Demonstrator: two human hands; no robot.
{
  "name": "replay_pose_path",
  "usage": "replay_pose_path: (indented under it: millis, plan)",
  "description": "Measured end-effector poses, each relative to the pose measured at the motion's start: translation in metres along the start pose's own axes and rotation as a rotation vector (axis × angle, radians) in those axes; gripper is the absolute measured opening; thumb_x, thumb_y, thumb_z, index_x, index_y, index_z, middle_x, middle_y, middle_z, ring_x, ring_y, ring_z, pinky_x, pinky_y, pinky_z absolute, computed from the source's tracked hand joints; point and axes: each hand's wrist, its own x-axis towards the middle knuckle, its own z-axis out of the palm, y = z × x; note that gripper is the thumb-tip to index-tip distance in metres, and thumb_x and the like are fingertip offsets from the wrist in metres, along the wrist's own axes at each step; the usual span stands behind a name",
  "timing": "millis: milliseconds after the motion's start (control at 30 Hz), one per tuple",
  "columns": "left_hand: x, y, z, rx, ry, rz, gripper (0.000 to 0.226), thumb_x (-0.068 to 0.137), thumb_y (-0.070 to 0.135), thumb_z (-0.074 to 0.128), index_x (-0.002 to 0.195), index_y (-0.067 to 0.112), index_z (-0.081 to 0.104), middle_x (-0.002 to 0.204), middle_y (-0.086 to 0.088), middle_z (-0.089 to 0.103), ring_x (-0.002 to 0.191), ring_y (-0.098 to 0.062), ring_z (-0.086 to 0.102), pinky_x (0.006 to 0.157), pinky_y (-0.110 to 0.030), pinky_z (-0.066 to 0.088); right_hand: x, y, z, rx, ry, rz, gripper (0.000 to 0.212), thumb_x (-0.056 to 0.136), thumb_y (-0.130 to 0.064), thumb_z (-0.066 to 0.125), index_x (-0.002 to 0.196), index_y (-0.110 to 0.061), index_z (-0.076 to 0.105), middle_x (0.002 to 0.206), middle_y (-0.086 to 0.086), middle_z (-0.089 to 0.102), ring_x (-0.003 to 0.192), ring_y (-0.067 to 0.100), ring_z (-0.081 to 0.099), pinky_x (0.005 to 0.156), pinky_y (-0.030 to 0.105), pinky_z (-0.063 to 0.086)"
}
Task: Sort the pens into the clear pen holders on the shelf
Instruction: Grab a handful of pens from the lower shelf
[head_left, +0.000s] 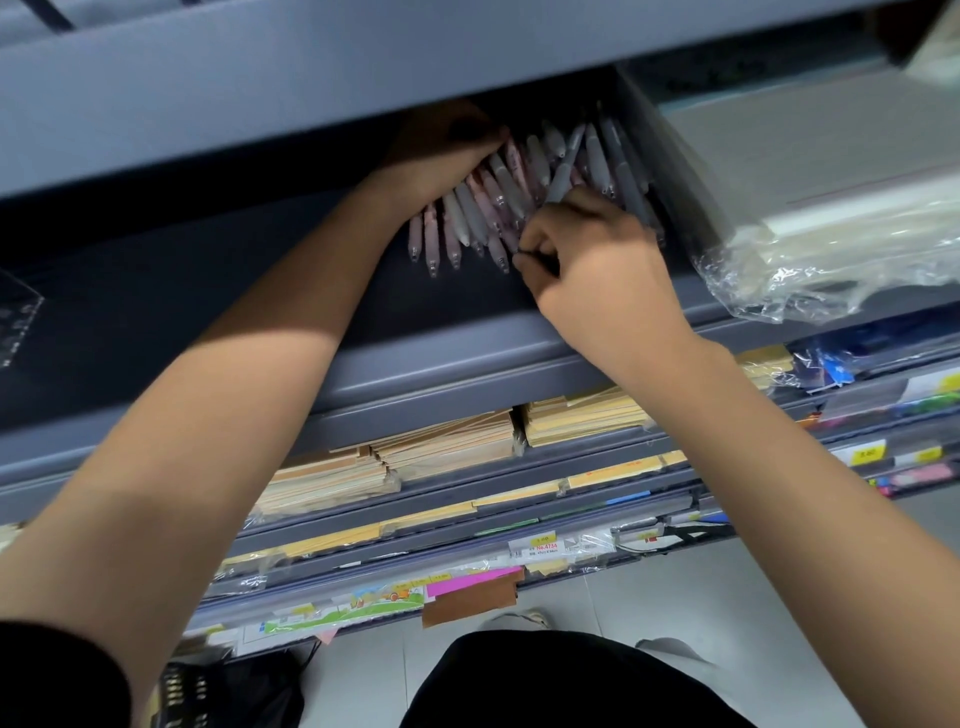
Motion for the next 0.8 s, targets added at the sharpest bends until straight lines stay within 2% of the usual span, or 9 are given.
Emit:
replay_pose_path:
  millis: [133,267,400,467,567,700,800]
  plan:
    - [0.001,0.000,0.000,-0.006,0.012,0.030,0.006,0.093,0.050,0.058,0.096,0.046,0.060,0.096,0.028,0.060,0.084,0.021,0.052,0.072,-0.008,0.039,0.000,0.000,0.000,0.012,-0.002,0.000,0.016,0.084,-0.024,0.066,0.096,-0.013,0.067,0.105,0.005,0.063,0.089,0.030,0.062,0.076,0.039,0.053]
    - [0.004,0.001,-0.002,-0.009,-0.033,0.027,0.028,0.094,0.053,0.056,0.116,0.038,0.063,0.109,0.020,0.061,0.097,0.011,0.053,0.078,-0.010,0.040,0.002,-0.002,-0.001,-0.001,-0.030,-0.001,0.026,0.080,-0.040,0.070,0.093,-0.018,0.067,0.103,0.000,0.062,0.087,0.026,0.063,0.075,0.034,0.053]
    - [0.005,0.001,-0.001,-0.002,-0.079,0.032,0.036,0.094,0.051,0.055,0.124,0.033,0.065,0.119,0.013,0.063,0.106,-0.002,0.059,0.087,-0.017,0.044,0.010,-0.004,0.003,-0.068,-0.007,0.016,0.021,0.084,-0.036,0.068,0.093,-0.016,0.065,0.105,0.005,0.064,0.087,0.034,0.063,0.071,0.033,0.049]
    - [0.005,0.000,0.000,-0.015,-0.076,0.041,0.037,0.094,0.049,0.057,0.126,0.031,0.065,0.122,0.012,0.064,0.110,-0.003,0.059,0.093,-0.018,0.044,0.013,-0.006,0.006,-0.115,0.015,0.025,0.024,0.085,-0.036,0.068,0.096,-0.015,0.065,0.107,0.008,0.064,0.086,0.037,0.064,0.067,0.033,0.044]
    - [0.006,-0.002,0.000,-0.017,-0.061,0.043,0.034,0.093,0.049,0.059,0.121,0.032,0.067,0.118,0.012,0.065,0.109,-0.004,0.060,0.094,-0.020,0.046,0.013,-0.008,0.007,-0.135,0.020,0.024,0.024,0.085,-0.037,0.068,0.096,-0.015,0.065,0.106,0.010,0.064,0.084,0.038,0.064,0.066,0.032,0.040]
    - [0.007,-0.003,0.002,-0.015,-0.034,0.036,0.028,0.093,0.049,0.059,0.114,0.033,0.068,0.114,0.011,0.066,0.106,-0.004,0.061,0.094,-0.023,0.047,0.008,-0.004,0.002,0.022,0.001,0.063,0.012,0.079,-0.028,0.069,0.086,-0.020,0.064,0.092,-0.001,0.062,0.080,0.030,0.063,0.069,0.033,0.051]
    - [0.005,-0.001,0.001,-0.014,-0.055,0.043,0.031,0.094,0.049,0.058,0.118,0.030,0.066,0.115,0.010,0.065,0.105,-0.002,0.059,0.090,-0.020,0.046,0.006,0.001,-0.002,0.085,-0.060,0.076,0.023,0.080,-0.019,0.069,0.101,-0.020,0.061,0.085,-0.009,0.054,0.086,0.025,0.061,0.075,0.033,0.050]
